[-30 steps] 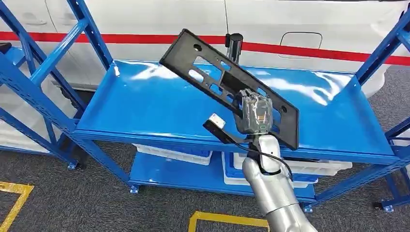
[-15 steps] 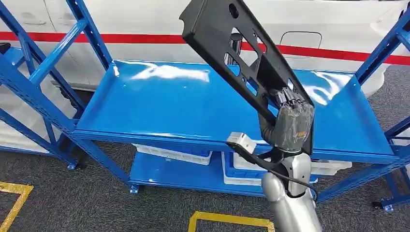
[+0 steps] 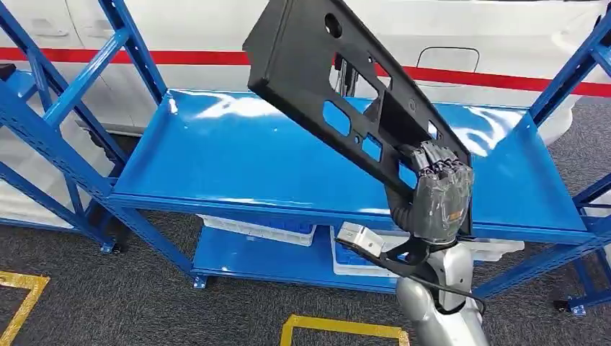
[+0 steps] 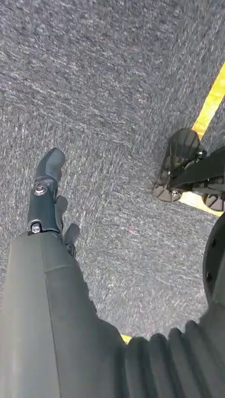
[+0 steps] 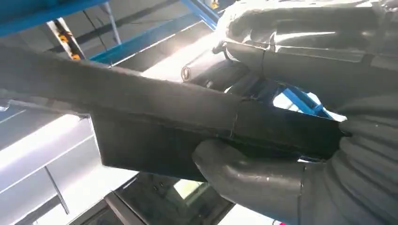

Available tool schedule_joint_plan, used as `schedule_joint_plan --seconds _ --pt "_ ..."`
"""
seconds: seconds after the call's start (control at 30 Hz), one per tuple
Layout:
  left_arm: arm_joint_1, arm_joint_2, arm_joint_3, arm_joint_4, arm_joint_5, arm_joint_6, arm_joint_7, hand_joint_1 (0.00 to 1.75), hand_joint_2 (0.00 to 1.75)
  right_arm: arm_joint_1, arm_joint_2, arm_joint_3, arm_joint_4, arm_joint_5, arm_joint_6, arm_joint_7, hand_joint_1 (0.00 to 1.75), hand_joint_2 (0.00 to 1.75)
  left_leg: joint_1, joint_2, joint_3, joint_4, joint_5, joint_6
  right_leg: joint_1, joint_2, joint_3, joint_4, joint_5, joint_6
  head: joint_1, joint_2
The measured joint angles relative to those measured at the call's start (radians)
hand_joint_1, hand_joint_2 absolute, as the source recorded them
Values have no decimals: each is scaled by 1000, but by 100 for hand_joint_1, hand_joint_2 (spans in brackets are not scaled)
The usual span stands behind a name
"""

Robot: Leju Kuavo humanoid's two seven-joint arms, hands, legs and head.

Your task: Take the parts from the cabinet and place them on the table.

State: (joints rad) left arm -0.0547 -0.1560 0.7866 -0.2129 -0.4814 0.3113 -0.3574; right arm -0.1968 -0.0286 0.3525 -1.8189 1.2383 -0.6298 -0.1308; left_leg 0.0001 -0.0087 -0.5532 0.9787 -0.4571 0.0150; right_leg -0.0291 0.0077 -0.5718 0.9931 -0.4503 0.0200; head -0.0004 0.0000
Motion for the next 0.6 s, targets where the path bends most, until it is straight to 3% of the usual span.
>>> schedule_joint_plan --seconds 0.6 --pt "-4 0 0 5 0 0 2 0 175 0 -20 13 -10 -1 2 0 175 175 0 0 0 0 0 0 0 0 0 0 0 0 0 0"
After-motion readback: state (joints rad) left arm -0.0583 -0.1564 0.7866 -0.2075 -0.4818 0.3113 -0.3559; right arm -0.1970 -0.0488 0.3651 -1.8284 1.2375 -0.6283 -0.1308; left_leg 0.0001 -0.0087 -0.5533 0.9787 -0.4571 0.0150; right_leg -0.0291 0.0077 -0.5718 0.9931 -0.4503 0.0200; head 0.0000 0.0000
